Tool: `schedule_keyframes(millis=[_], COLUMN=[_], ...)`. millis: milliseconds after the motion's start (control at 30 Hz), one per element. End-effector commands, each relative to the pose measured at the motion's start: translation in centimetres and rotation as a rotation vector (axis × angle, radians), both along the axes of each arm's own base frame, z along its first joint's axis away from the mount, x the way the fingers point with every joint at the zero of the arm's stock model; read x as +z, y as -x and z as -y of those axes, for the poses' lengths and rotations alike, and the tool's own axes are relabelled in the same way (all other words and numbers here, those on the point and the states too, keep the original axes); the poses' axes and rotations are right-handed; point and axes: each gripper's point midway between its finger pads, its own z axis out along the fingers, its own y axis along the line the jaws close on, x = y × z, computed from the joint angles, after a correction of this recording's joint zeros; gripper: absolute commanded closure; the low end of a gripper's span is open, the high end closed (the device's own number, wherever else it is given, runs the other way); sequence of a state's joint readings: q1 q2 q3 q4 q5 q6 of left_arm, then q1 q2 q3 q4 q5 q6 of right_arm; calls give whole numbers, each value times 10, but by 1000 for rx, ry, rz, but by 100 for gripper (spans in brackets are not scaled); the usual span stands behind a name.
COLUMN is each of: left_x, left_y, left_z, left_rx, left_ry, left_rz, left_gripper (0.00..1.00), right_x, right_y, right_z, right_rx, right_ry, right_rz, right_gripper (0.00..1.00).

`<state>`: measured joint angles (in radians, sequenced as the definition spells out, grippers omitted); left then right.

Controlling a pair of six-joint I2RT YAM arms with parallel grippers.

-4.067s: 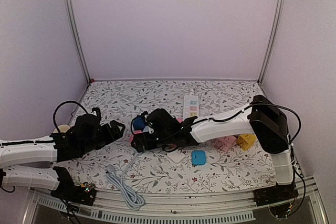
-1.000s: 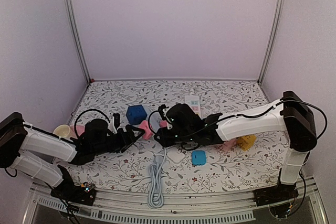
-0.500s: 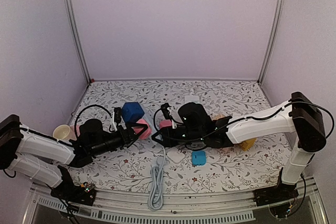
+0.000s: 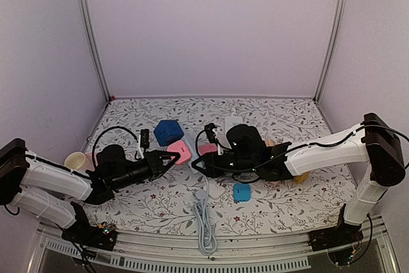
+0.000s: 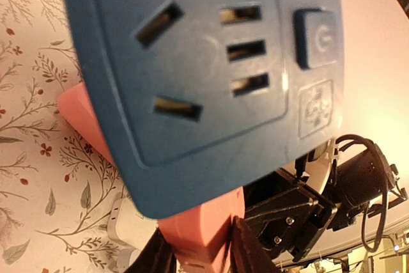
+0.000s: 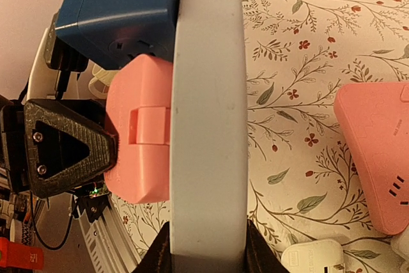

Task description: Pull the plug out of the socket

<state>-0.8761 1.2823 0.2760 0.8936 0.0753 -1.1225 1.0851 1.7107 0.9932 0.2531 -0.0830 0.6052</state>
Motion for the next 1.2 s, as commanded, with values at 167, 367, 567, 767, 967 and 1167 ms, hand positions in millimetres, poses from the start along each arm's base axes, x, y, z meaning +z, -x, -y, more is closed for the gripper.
schedule_keyframes(millis=[167,367,567,767,967,1167], left_x=[11,7,5,2,-2,-2], left_y=[0,-2,-5,-6,-6,-4], left_z=[15,18,16,18,17,17], left_rx=[-34,-28,-11,-10,-6,-5], left_ry=[14,-11,-26,-40,-45,-36], left_rz=[26,8,-4,-20,-31,-39], left_gripper=[88,100,100,100,100,100], right_x=[45,28,14,9,3,-4], right_y=[-21,-35,-47,-55,-59,-63], right_z=[11,33,56,68,76,89], right_rx=[-111,-220,-338,-419,-466,-526], right_ry=[-24,88,171,208,235,266], right_rz=[169,201,208,202,191,177], right_gripper=[98,98,98,98,98,98])
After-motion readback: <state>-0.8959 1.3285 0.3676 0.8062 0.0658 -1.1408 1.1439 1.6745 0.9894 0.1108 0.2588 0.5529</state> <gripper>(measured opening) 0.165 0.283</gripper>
